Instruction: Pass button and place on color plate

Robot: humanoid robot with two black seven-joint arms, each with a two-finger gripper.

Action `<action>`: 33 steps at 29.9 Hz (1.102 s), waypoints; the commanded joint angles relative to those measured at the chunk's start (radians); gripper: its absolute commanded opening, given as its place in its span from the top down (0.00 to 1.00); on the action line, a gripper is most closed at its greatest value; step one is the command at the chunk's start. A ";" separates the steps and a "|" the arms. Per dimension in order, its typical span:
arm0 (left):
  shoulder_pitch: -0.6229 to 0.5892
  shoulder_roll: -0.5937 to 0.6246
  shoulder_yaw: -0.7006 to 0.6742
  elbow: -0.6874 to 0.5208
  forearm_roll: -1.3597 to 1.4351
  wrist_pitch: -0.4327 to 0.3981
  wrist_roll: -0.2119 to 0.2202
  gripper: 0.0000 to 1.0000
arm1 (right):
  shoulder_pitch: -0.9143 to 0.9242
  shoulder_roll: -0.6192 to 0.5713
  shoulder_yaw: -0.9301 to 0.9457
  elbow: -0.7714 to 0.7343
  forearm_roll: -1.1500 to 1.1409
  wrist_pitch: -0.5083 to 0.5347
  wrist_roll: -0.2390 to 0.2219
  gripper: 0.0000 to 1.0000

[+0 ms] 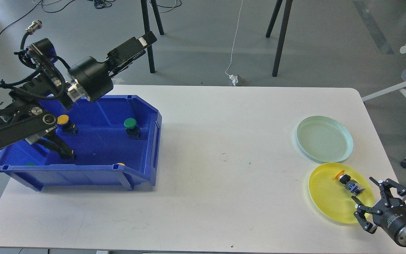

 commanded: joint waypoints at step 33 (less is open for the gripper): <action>0.013 0.006 0.229 0.521 0.771 -0.440 0.000 0.09 | 0.326 0.025 0.208 0.047 0.090 0.398 0.002 0.02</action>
